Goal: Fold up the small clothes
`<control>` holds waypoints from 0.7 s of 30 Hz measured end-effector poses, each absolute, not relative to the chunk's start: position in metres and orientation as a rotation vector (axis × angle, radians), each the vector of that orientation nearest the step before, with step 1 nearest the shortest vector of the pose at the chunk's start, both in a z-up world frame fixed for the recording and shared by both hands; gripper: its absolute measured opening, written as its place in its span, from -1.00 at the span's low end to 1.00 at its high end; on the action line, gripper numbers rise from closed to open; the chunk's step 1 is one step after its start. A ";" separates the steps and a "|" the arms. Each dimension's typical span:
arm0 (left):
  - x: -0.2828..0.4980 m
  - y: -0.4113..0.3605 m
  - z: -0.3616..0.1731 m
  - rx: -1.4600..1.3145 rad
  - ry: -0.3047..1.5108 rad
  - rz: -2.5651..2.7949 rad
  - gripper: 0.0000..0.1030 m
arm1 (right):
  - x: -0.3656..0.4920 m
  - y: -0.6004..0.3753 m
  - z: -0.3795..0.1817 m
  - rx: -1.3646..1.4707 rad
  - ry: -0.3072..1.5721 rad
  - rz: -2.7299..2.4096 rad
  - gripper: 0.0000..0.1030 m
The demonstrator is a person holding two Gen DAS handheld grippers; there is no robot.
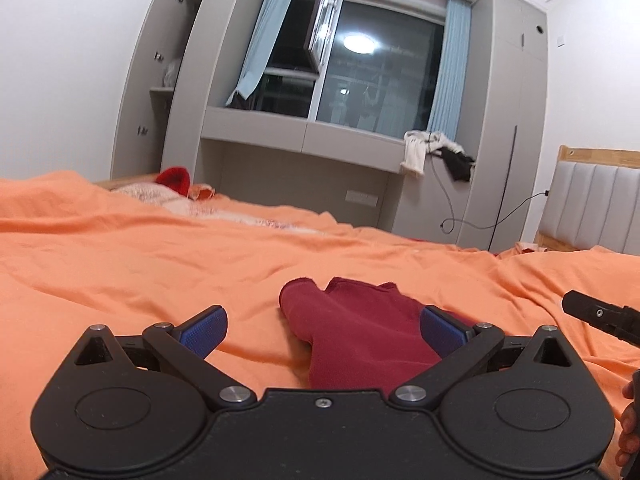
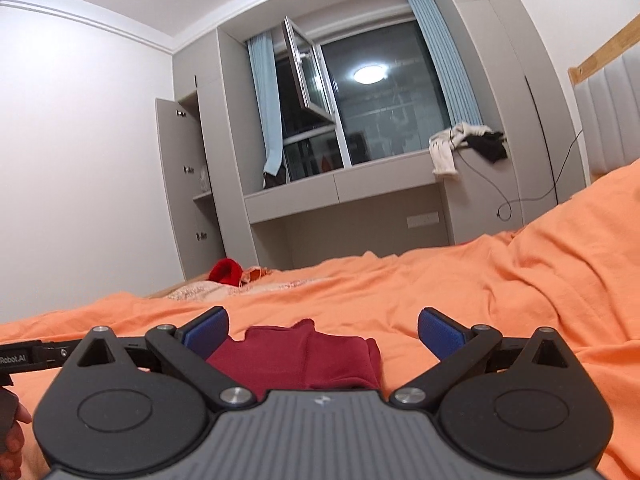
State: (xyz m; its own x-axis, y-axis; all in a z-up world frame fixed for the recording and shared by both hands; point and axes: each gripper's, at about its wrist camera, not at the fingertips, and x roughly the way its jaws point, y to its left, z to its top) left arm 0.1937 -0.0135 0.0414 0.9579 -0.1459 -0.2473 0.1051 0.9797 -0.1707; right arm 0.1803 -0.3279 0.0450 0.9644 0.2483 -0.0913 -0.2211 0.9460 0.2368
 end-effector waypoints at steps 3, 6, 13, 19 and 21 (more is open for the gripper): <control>0.179 -0.016 0.042 -0.140 0.225 -0.139 0.99 | 0.161 -0.325 0.047 0.207 0.086 0.241 1.00; 0.162 -0.019 0.040 -0.116 0.183 -0.142 0.99 | 0.141 -0.321 0.049 0.184 0.049 0.239 1.00; 0.131 -0.024 0.034 -0.083 0.132 -0.154 0.99 | 0.107 -0.314 0.049 0.152 0.005 0.236 1.00; 0.110 -0.027 0.025 -0.083 0.168 -0.190 0.99 | 0.092 -0.313 0.040 0.167 0.054 0.219 1.00; 0.104 -0.026 0.021 -0.088 0.181 -0.191 0.99 | 0.087 -0.313 0.038 0.159 0.063 0.212 1.00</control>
State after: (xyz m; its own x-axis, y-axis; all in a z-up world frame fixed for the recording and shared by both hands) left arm 0.1041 -0.0259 0.0212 0.9656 -0.1964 -0.1702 0.1805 0.9780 -0.1045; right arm 0.0868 -0.3127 0.0377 0.9757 0.2143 -0.0456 -0.2042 0.9651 0.1642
